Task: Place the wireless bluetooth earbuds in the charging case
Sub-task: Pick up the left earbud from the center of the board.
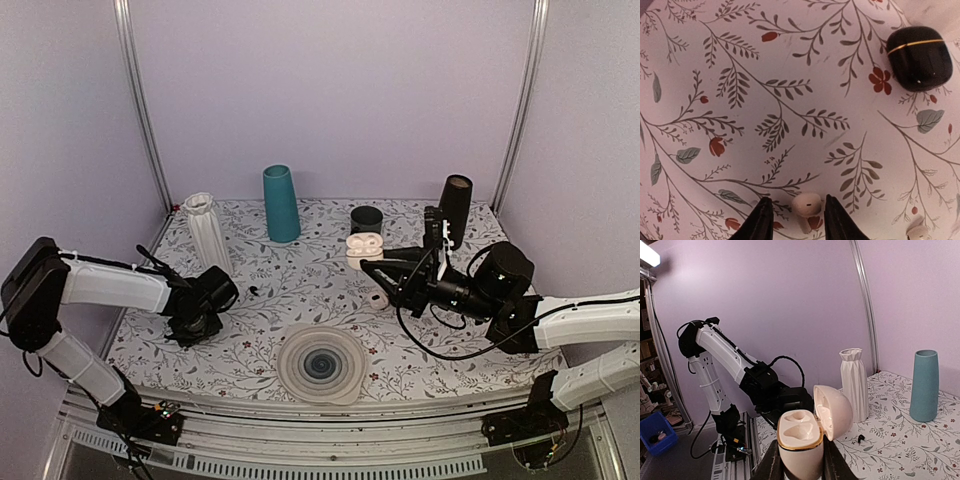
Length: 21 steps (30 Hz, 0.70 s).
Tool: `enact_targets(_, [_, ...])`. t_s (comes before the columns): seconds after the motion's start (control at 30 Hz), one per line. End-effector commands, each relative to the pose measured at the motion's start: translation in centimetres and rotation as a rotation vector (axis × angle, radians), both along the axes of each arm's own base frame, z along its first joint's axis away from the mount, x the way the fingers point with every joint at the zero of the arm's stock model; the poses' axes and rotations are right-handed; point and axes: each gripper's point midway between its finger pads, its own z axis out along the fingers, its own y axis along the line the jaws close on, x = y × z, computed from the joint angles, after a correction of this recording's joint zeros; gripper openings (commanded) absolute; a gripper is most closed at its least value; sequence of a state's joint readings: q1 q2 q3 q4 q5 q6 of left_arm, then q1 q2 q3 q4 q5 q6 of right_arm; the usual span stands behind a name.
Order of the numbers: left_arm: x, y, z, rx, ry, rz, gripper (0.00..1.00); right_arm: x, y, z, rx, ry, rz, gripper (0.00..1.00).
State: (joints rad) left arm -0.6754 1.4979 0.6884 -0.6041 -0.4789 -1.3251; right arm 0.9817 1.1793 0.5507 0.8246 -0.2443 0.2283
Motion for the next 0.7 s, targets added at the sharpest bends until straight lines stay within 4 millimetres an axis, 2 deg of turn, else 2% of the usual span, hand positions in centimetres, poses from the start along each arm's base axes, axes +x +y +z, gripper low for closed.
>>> enact_targets(0.0, [1.28,-0.41,-0.13,-0.014,-0.015,0.011,0.37,-0.44,-0.37,1.2,0.043,-0.016,0.005,0.03])
enact_targets(0.2, [1.17,-0.9,-0.81,-0.028,0.013,-0.005,0.33,-0.47,-0.34,1.0,0.041,-0.007,0.009,0.03])
enact_targets(0.4, [0.89,-0.42,-1.01,-0.011,0.016,-0.002,0.3,-0.45,-0.15,0.95,0.039,0.0,0.014,0.03])
enact_targets(0.67, [1.43,-0.8,-0.95,-0.005,0.009,-0.053,0.21,-0.33,0.2,0.58,0.031,0.011,0.022,0.03])
